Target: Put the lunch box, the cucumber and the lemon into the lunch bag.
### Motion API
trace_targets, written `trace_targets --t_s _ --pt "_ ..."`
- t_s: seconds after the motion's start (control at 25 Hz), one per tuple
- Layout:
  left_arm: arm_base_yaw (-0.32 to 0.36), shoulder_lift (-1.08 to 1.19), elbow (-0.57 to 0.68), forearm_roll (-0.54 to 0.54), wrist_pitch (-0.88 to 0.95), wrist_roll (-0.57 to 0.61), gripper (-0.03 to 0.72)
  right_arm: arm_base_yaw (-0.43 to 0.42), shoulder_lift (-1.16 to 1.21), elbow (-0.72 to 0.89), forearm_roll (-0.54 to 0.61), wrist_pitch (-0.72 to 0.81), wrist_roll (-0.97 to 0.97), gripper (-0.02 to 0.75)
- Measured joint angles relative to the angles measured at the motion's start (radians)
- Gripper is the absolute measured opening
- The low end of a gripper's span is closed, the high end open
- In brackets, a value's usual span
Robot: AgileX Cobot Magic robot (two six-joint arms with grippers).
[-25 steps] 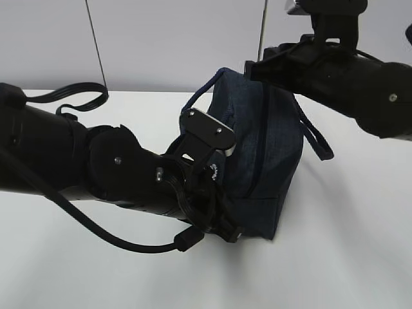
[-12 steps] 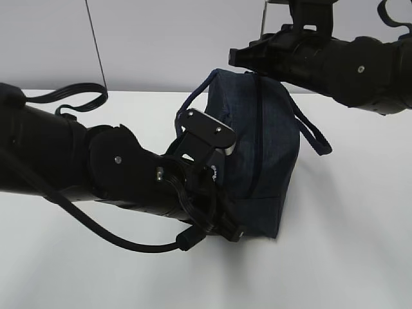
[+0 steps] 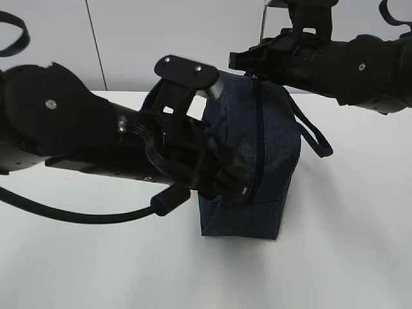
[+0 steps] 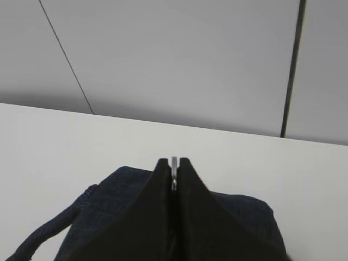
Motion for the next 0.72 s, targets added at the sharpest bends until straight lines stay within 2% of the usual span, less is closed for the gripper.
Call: trace_targets --t_s 0.28,0.52,0.72 --pt "0.039 -0.026 -0.072 -0.088 0.012 0.000 0.351 0.000 0.000 -0.019 0.020 0.030 0.000 0.000" --pt "0.133 -0.026 -0.118 -0.134 0.044 0.000 0.352 0.000 0.000 -0.040 0.033 0.054 0.000 0.000" --pt "0.204 0.005 -0.182 -0.157 0.202 0.000 0.353 0.000 0.000 -0.046 0.034 0.060 0.000 0.000"
